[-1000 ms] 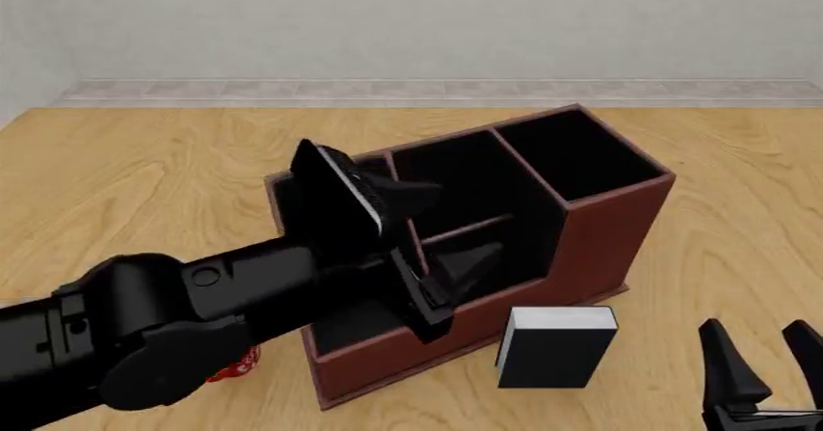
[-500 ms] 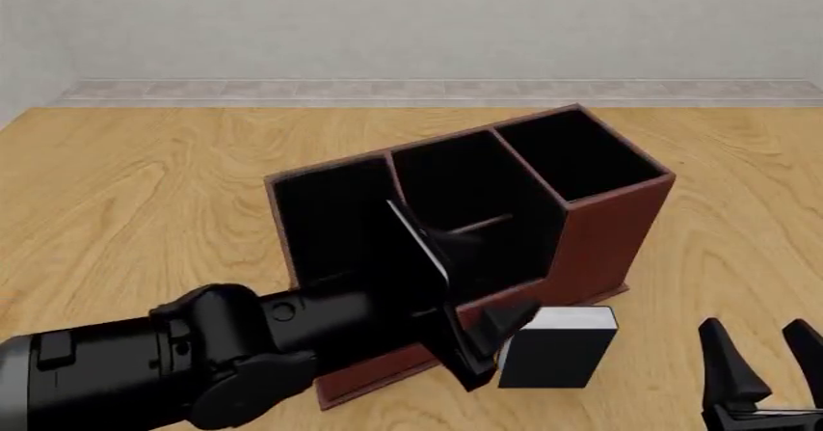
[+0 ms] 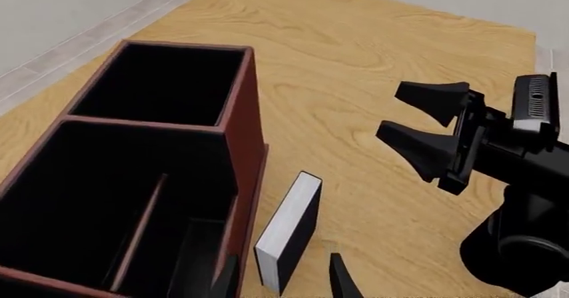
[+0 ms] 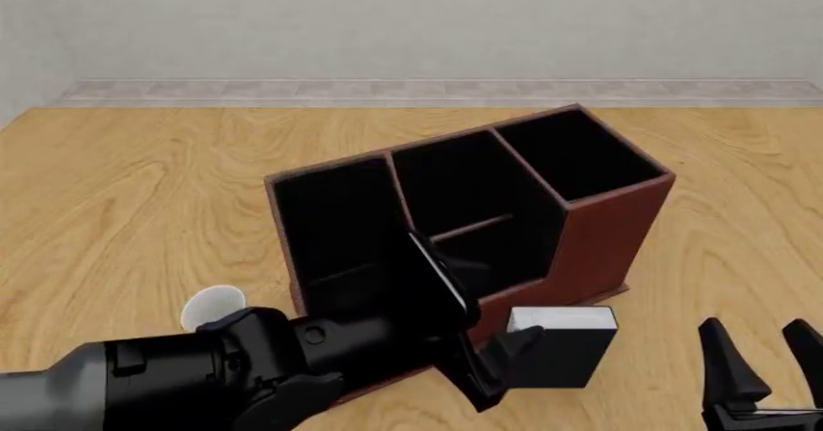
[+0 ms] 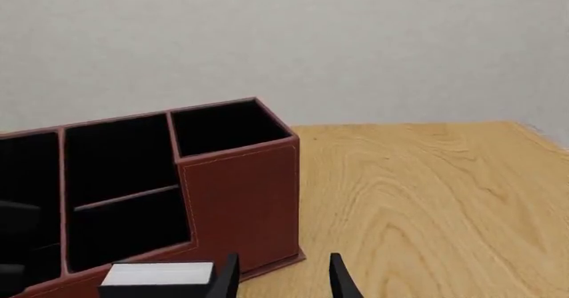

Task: Pick up the book and place it in the back compartment of the caddy.

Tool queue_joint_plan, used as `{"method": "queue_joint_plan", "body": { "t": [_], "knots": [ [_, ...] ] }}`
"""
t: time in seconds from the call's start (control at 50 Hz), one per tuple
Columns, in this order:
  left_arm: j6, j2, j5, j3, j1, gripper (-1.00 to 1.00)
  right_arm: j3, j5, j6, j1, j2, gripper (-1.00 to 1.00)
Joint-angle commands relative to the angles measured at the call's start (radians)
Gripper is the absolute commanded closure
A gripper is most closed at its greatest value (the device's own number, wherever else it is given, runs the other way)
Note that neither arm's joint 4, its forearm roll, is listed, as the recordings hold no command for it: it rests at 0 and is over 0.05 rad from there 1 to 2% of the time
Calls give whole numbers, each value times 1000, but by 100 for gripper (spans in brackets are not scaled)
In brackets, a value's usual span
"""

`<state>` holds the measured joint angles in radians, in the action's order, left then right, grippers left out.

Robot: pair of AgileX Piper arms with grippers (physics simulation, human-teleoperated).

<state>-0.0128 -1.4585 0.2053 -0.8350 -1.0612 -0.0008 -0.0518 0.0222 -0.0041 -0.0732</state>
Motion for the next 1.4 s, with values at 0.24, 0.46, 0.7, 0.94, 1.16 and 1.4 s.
{"method": "queue_joint_plan", "body": {
  "t": [0.24,0.46,0.7,0.94,1.16,1.4],
  "knots": [
    [-5,-101,54,1,0,-100,0,-6,-2,0,-4,-100],
    [3,-136,79,1,8,-100,0,-10,6,-1,-15,-100],
    [-1,-177,109,-4,14,-100,0,-8,3,-1,-10,-100],
    [14,-219,118,-28,24,-100,0,-3,-6,0,1,-100],
    [-2,-295,126,-59,25,-100,0,-12,4,-1,-15,-100],
    [-2,-322,131,-68,13,-100,0,-11,3,-1,-13,-100]
  ]
}}
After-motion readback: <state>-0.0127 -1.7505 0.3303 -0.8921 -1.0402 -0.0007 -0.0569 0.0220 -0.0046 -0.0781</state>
